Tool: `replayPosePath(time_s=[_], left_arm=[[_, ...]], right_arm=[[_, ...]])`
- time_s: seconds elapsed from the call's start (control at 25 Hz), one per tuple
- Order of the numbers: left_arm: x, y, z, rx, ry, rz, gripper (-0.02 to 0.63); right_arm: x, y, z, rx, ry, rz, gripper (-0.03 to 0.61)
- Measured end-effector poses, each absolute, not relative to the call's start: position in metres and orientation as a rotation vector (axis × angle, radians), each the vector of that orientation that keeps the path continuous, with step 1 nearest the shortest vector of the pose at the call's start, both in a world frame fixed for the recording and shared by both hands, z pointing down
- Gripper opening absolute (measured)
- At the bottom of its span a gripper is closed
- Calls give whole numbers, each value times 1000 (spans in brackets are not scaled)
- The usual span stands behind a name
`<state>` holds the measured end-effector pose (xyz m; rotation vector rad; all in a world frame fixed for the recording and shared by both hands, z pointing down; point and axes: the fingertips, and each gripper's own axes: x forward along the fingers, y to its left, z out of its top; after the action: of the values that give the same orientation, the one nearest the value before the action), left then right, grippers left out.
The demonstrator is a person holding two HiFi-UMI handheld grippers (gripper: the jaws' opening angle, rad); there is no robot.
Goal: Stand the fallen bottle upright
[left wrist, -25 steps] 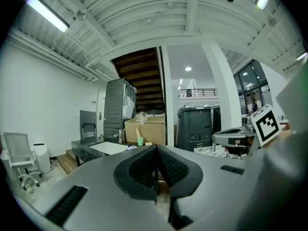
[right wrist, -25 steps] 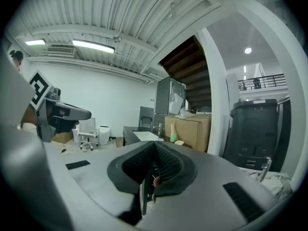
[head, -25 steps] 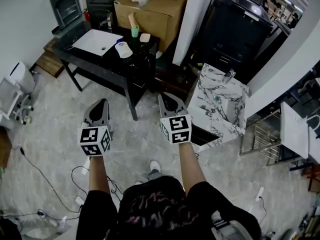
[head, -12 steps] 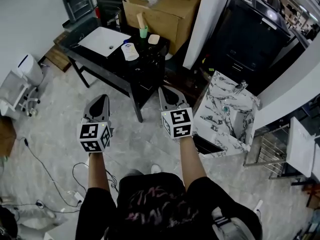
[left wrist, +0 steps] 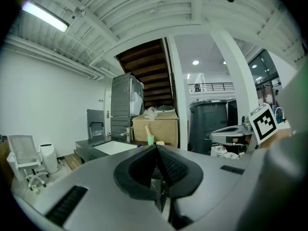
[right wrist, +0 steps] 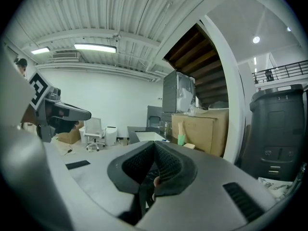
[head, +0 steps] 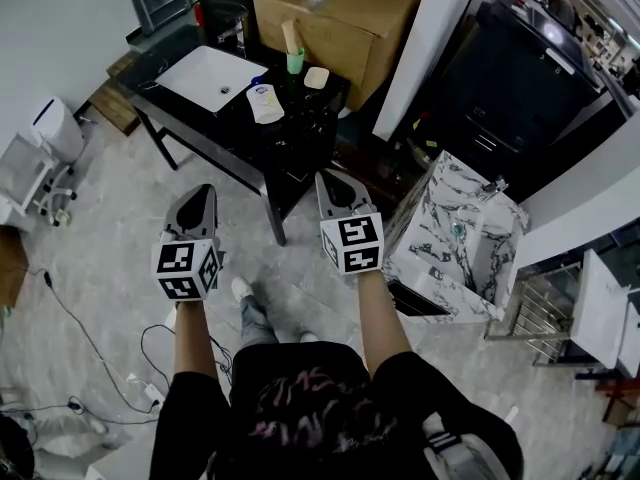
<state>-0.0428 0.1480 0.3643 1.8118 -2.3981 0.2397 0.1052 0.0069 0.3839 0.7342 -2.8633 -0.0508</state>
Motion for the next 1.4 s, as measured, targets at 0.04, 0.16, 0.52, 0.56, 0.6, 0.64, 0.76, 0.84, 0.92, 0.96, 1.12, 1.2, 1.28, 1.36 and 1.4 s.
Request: replayPosePath(time_s=[0.04, 0.16, 0.52, 0.56, 0.6, 0.64, 0.76, 0.84, 0.92, 0.96, 1.12, 1.2, 1.28, 1.36, 1.4], left_arm=[[-49, 142, 366, 1820, -2392, 239, 17], [-74, 122, 374, 1839, -2374, 235, 17], [-183, 53, 385, 1901, -2300, 231, 17], [-195, 46, 387, 1909, -2286, 231, 17], [-207, 39, 388, 1917, -2273, 231, 17], [-220, 32, 390, 1925, -2260, 231, 17], [-255, 11, 393, 1957, -2220, 235, 17], [-272, -2, 396, 1982, -2189, 235, 17], [-285, -14, 401, 2008, -2153, 229, 17], [-290, -20, 403, 2021, -2134, 226, 17], [-302, -37, 411, 2071, -2066, 227, 17], [-306, -46, 413, 2090, -2042, 229, 17], [-308, -54, 413, 2103, -2026, 229, 17], [-310, -62, 411, 2117, -2013, 230, 17], [-310, -67, 410, 2126, -2006, 230, 17]], right_arm=[[99, 3, 384, 741, -2862, -62, 14], [73, -12, 387, 748, -2855, -83, 14], [-29, -73, 393, 840, -2809, -61, 14], [-40, -80, 394, 855, -2799, -54, 14], [-50, -86, 396, 870, -2790, -47, 15], [-60, -91, 397, 887, -2782, -40, 14], [-90, -108, 398, 935, -2756, -32, 14], [-105, -117, 399, 965, -2735, -36, 14], [-115, -124, 401, 1002, -2713, -33, 14], [-119, -128, 401, 1022, -2703, -28, 15], [-130, -139, 400, 1092, -2676, -9, 15], [-131, -144, 398, 1115, -2663, -16, 14], [-133, -149, 397, 1125, -2652, -22, 15], [-133, -154, 397, 1133, -2643, -22, 15], [-133, -158, 396, 1137, -2640, -24, 15]])
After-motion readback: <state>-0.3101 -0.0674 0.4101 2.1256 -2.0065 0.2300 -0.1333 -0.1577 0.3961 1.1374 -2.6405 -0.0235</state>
